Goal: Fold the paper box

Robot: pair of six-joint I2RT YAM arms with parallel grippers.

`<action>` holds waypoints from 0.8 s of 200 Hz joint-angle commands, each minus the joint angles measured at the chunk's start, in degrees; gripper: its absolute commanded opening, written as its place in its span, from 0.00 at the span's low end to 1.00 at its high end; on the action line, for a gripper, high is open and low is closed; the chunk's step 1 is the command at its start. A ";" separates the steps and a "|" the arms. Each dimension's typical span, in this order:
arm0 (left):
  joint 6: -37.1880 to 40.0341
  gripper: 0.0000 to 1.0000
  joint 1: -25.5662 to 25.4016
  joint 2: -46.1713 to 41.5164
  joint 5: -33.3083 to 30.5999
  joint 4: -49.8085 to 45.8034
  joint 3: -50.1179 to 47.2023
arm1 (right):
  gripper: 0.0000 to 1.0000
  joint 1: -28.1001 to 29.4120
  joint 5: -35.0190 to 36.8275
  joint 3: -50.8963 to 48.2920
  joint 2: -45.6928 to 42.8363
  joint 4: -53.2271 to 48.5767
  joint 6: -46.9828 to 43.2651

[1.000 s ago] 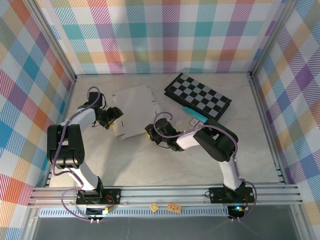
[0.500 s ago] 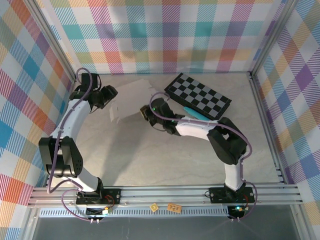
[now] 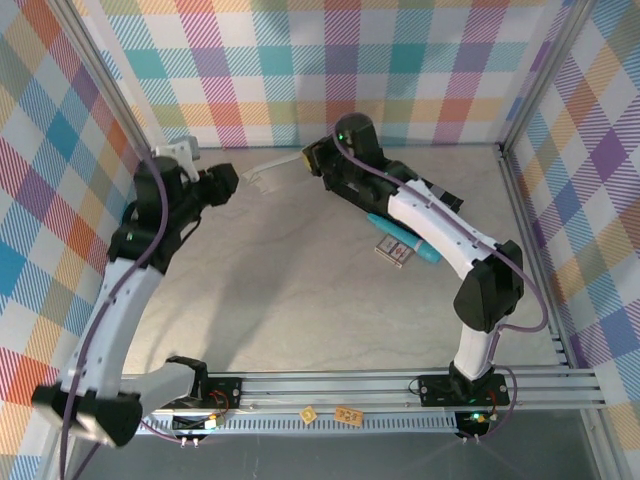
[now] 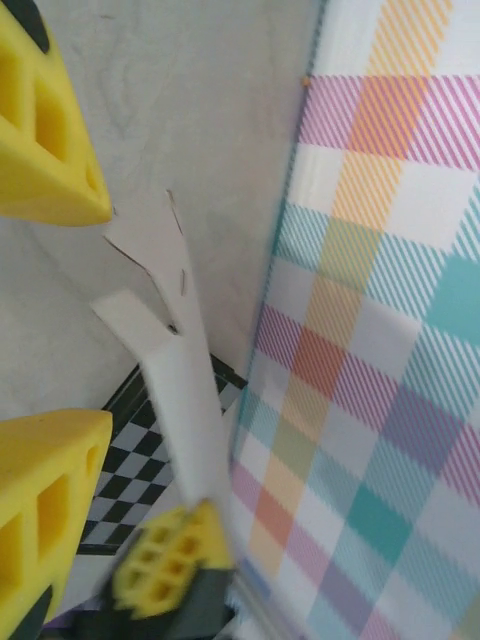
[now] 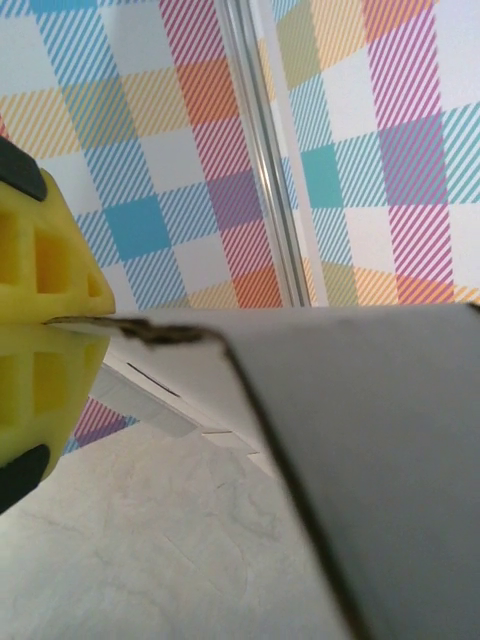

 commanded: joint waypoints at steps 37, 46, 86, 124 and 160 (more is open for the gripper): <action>23.49 0.60 -1.44 -6.68 3.48 15.23 -15.15 | 0.00 -2.44 -8.04 12.90 0.25 -17.76 2.65; 25.10 0.60 -1.67 -4.58 4.23 16.03 -14.27 | 0.00 -2.62 -9.09 14.23 0.45 -20.10 2.96; 30.82 0.65 -2.21 2.84 4.09 25.40 -13.28 | 0.00 -3.06 -10.38 15.75 -1.01 -25.77 3.29; 33.17 0.66 -2.21 8.17 7.18 27.71 -11.15 | 0.00 -4.10 -12.31 17.89 -1.21 -30.50 2.68; 33.17 0.56 -3.65 11.53 10.86 27.16 -9.39 | 0.00 -4.75 -12.88 18.03 -2.01 -31.94 3.26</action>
